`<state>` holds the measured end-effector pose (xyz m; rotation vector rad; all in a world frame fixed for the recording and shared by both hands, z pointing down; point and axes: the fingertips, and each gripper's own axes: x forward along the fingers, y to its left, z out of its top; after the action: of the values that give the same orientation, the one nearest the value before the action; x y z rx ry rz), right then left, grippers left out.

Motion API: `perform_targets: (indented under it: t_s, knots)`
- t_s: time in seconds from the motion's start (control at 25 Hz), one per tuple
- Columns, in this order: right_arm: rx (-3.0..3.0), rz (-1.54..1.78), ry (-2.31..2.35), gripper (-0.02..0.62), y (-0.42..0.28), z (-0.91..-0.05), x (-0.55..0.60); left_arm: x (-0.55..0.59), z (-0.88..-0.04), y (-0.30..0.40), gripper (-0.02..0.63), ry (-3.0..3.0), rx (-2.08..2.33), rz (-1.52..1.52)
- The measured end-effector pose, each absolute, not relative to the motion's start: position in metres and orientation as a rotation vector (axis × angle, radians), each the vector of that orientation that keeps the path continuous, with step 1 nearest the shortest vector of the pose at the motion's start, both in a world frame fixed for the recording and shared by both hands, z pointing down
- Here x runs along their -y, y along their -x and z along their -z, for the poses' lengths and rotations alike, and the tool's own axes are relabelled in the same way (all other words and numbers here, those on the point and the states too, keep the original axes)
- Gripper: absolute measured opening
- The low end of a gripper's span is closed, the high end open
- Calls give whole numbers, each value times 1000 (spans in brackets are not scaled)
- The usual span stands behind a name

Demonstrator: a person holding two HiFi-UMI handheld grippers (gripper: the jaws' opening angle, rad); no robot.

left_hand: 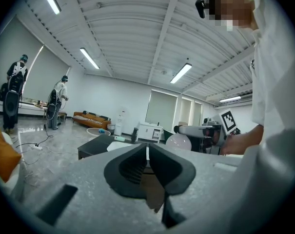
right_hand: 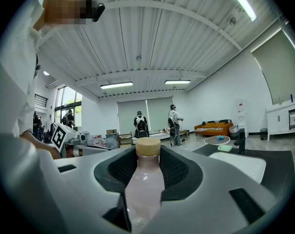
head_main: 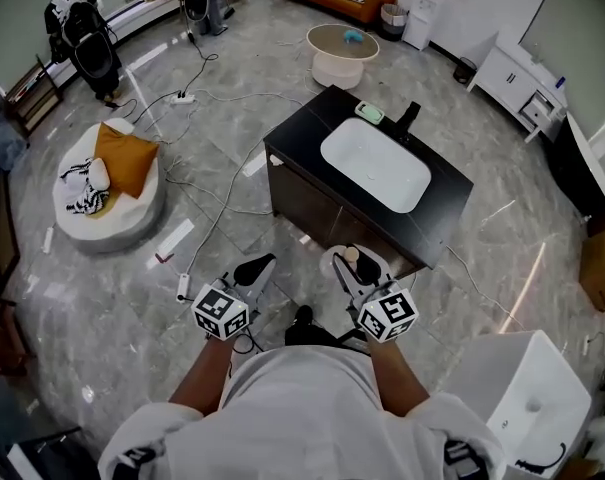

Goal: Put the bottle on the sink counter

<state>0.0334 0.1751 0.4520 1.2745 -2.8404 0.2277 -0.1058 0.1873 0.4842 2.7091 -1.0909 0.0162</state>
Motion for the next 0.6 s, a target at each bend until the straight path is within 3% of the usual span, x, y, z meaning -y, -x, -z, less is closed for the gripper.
perform_targets:
  t_s: [0.6]
  knots:
    - [2938,-274,-1286,144,-78,-434,-15,-40,-460,71,29,-2716,1163,-122]
